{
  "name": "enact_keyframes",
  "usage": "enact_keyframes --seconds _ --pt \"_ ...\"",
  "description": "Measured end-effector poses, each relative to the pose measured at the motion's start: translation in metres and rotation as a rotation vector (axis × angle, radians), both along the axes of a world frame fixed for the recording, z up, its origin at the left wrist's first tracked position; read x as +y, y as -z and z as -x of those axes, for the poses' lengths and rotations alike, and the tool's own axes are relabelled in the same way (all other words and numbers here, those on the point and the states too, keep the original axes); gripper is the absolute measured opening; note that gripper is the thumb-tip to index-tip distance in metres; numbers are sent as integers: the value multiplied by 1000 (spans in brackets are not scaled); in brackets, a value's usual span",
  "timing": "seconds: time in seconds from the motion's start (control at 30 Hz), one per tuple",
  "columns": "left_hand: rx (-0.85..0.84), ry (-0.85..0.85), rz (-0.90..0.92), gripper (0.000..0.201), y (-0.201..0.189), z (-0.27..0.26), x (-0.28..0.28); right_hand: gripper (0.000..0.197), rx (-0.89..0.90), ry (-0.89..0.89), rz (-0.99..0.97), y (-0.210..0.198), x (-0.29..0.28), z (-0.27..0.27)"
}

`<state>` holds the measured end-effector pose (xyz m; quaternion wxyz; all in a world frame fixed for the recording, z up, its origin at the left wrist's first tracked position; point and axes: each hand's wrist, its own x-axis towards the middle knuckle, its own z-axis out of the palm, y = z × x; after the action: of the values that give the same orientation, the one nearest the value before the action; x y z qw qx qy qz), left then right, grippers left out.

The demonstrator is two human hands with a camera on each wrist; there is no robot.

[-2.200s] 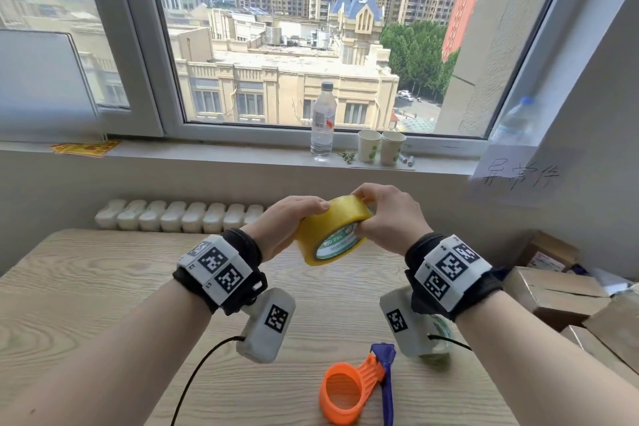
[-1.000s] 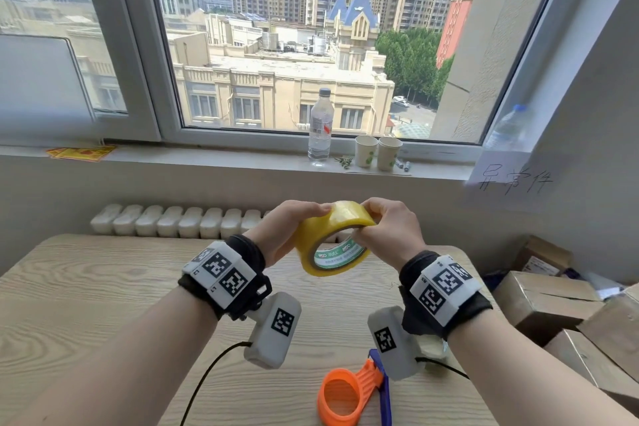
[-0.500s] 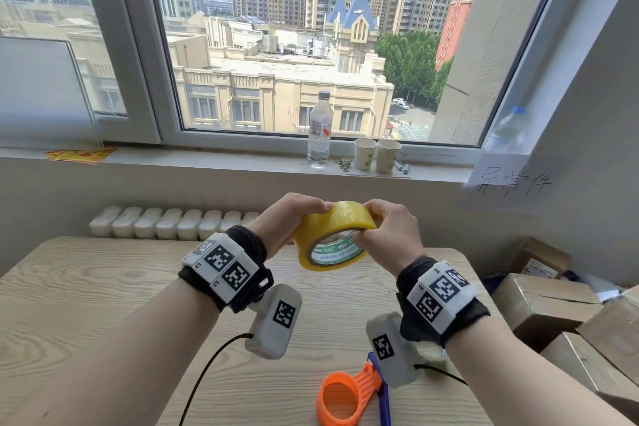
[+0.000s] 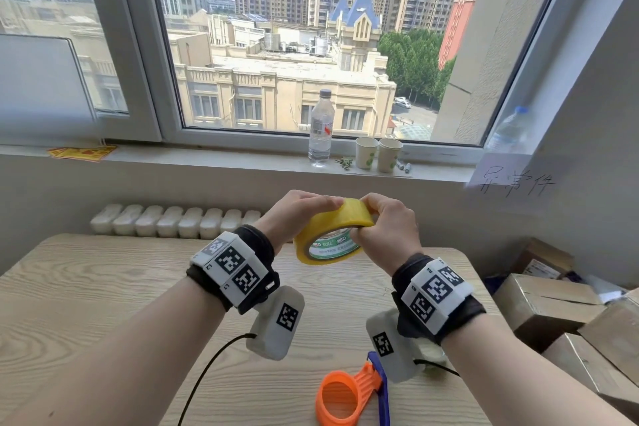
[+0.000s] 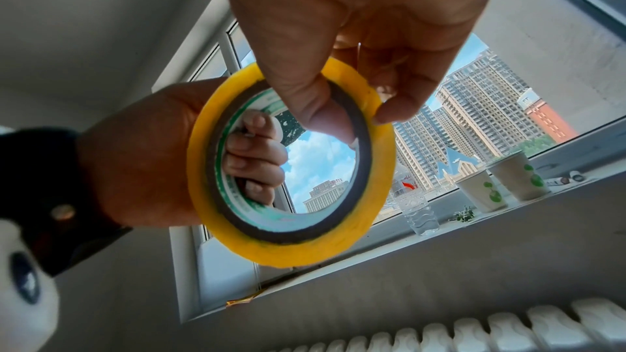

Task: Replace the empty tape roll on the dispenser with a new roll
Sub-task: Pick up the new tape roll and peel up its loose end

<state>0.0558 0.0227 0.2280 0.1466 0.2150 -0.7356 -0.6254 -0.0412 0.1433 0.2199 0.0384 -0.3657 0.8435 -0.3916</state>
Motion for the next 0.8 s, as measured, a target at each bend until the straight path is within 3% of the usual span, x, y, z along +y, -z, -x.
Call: enact_keyframes --seconds 0.17,0.3,0.37,0.43,0.5,0.57,0.67,0.8 --pt "-58 30 55 54 5 1 1 24 9 -17 -29 -1 0 -2" --pt "-5 182 -117 40 4 -5 -3 30 7 27 -33 -4 5 7" --pt "15 239 -114 34 5 -7 -8 35 -30 5 -51 -7 6 12" --pt "30 181 -114 28 5 -8 -9 51 -160 -77 -43 -9 6 16" --pt "31 19 -106 25 4 -7 -8 64 -308 -144 18 -11 7 20" --pt "35 -126 -25 39 7 -4 -10 53 -370 -137 122 -14 8 22" --pt "117 -232 69 52 12 1 -12 12 -385 -95 250 -18 8 19" --pt "198 -235 76 56 9 0 -8 6 -387 -197 303 -24 5 7"
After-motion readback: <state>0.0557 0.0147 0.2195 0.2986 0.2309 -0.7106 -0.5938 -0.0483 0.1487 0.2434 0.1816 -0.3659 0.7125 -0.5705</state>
